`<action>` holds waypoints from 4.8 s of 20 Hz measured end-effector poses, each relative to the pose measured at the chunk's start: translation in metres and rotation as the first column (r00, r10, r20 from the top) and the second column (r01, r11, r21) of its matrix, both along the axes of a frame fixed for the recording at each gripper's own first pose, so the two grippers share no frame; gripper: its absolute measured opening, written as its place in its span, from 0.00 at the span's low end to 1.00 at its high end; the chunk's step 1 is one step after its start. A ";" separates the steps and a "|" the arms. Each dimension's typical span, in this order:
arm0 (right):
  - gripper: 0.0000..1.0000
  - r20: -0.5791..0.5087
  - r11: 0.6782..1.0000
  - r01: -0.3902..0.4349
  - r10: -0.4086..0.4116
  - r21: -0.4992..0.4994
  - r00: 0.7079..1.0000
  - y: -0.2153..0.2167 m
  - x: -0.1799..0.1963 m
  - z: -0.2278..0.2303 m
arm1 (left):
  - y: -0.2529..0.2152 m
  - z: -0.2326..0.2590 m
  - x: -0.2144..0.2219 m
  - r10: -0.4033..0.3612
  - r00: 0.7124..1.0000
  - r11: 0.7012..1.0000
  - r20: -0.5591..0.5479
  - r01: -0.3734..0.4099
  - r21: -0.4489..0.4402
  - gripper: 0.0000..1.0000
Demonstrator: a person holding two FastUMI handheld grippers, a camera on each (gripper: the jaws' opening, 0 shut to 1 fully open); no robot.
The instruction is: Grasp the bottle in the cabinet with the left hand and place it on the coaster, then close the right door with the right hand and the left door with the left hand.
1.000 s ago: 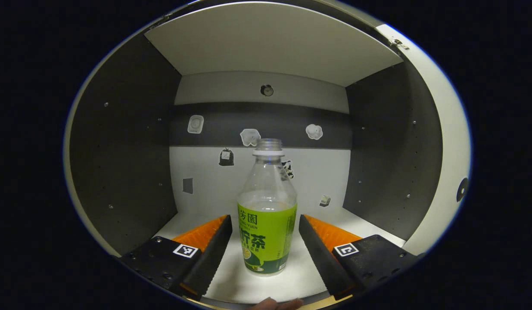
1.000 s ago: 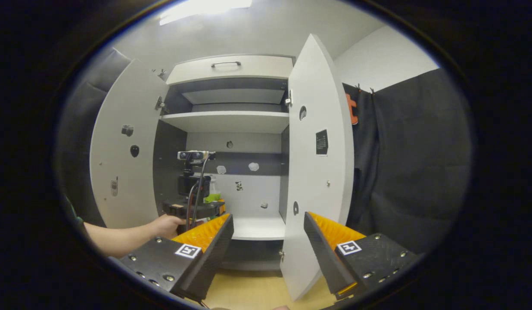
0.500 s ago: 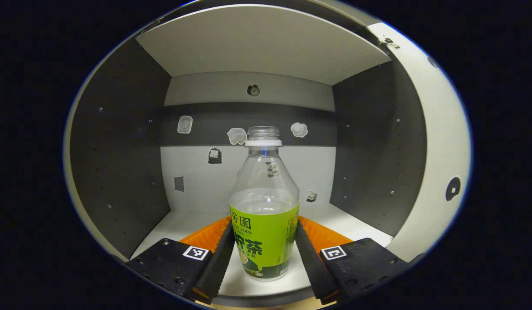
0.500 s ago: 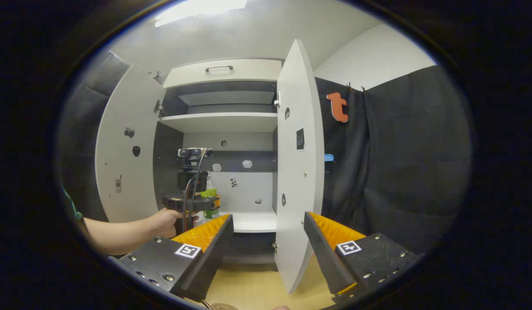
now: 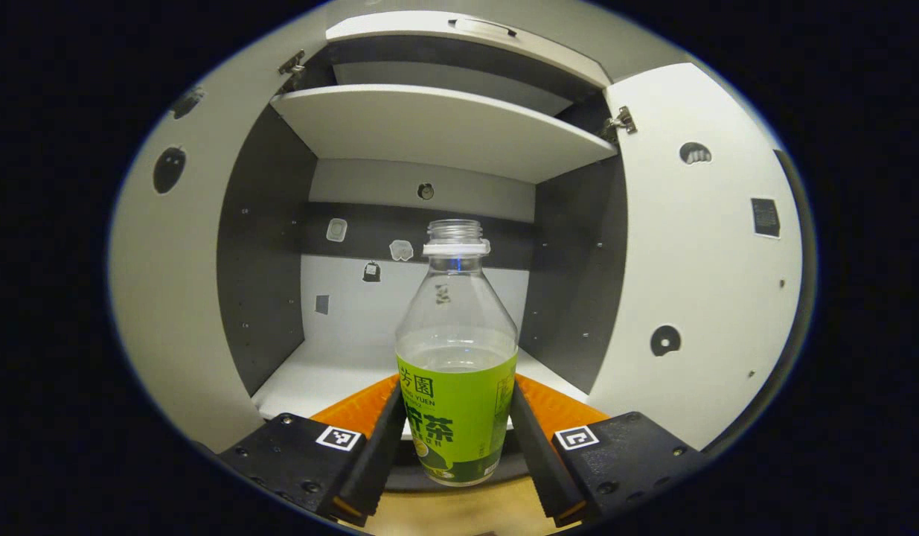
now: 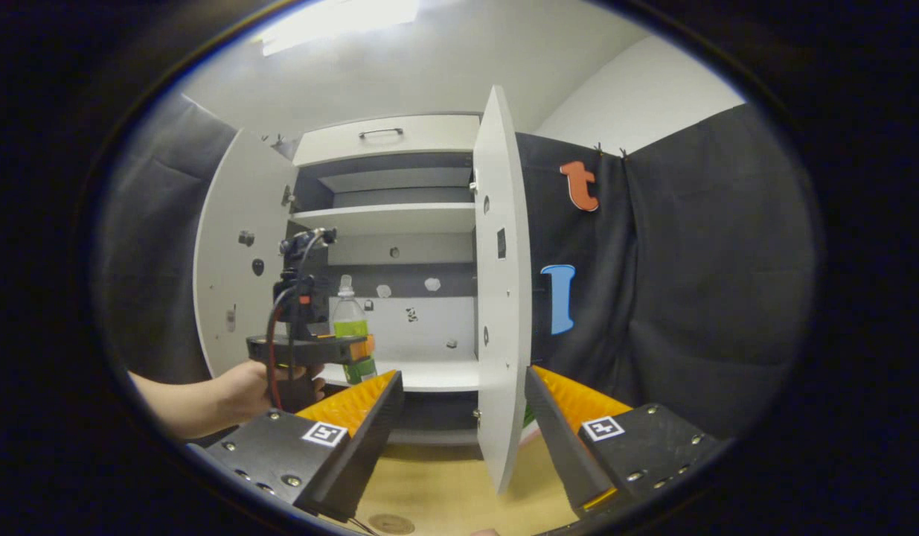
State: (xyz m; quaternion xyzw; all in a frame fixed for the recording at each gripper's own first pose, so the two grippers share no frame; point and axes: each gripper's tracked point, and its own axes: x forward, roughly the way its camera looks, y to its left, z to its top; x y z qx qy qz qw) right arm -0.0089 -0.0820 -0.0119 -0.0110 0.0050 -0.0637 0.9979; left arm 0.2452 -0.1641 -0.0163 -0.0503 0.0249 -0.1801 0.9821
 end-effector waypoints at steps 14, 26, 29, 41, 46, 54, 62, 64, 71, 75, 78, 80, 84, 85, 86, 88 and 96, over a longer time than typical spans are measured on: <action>0.99 -0.050 0.991 -0.081 0.086 0.109 0.995 0.001 -0.023 -0.039 | 0.003 -0.101 -0.144 -0.052 0.999 0.998 -0.012 0.052 0.041 0.80; 0.99 -0.103 0.989 -0.114 0.123 0.089 0.987 0.006 -0.048 -0.074 | -0.019 -0.264 -0.217 -0.170 0.977 0.985 -0.128 0.174 0.015 0.80; 0.99 -0.137 0.993 -0.091 0.101 0.077 0.985 0.004 -0.049 -0.085 | -0.028 -0.296 -0.228 -0.226 0.965 0.974 -0.132 0.228 -0.004 0.80; 0.99 -0.192 0.994 -0.020 0.039 0.103 0.981 0.007 -0.038 -0.109 | -0.021 -0.340 -0.224 -0.281 0.956 0.944 -0.090 0.292 0.151 0.80; 0.99 -0.209 0.994 -0.012 0.035 0.111 0.977 0.013 -0.035 -0.117 | -0.015 -0.347 -0.224 -0.295 0.950 0.922 -0.097 0.310 0.231 0.85; 0.99 -0.184 0.990 0.034 -0.009 0.134 0.983 -0.009 -0.043 -0.103 | -0.012 -0.297 -0.228 -0.338 0.937 0.911 -0.091 0.350 0.218 0.90; 0.99 -0.107 0.989 0.084 -0.071 0.121 0.992 -0.057 -0.042 -0.075 | -0.028 -0.185 -0.239 -0.370 0.929 0.917 -0.011 0.367 0.158 0.90; 0.99 -0.078 0.992 0.094 -0.088 0.079 0.993 -0.075 -0.041 -0.064 | -0.029 -0.147 -0.240 -0.365 0.931 0.924 0.023 0.360 0.127 0.90; 0.99 -0.001 0.995 0.092 -0.092 0.032 0.996 -0.138 -0.019 -0.018 | -0.006 -0.047 -0.218 -0.258 0.966 0.965 0.023 0.257 0.047 0.90; 0.99 -0.007 0.999 0.028 -0.028 -0.025 1.000 -0.169 0.013 0.000 | 0.014 -0.003 -0.212 -0.224 0.973 0.975 0.052 0.222 0.030 0.89; 0.99 0.020 0.998 0.009 -0.007 -0.068 1.000 -0.203 0.041 0.014 | 0.030 0.023 -0.215 -0.212 0.976 0.977 0.056 0.212 0.005 0.88; 0.99 0.022 0.999 0.005 -0.005 -0.039 1.000 -0.218 0.065 0.019 | 0.044 0.040 -0.216 -0.195 0.978 0.980 0.073 0.197 -0.021 0.87; 0.99 0.005 0.999 -0.016 0.016 -0.038 1.000 -0.233 0.102 0.024 | 0.068 0.058 -0.215 -0.163 0.981 0.987 0.108 0.163 0.009 0.88; 0.99 -0.004 0.999 -0.022 0.022 -0.045 1.000 -0.234 0.111 0.024 | 0.073 0.060 -0.213 -0.153 0.981 0.988 0.118 0.152 0.020 0.88; 0.99 -0.010 0.999 -0.022 0.022 -0.042 1.000 -0.233 0.120 0.022 | 0.077 0.060 -0.214 -0.145 0.982 0.989 0.124 0.142 0.030 0.89; 0.99 -0.035 1.000 -0.019 0.018 -0.018 0.999 -0.227 0.135 0.016 | 0.085 0.058 -0.216 -0.135 0.982 0.991 0.129 0.131 0.038 0.89; 0.88 -0.069 0.993 -0.076 0.070 -0.094 0.995 -0.169 0.150 0.011 | 0.126 0.029 -0.233 -0.072 0.993 0.997 0.091 0.069 0.043 0.89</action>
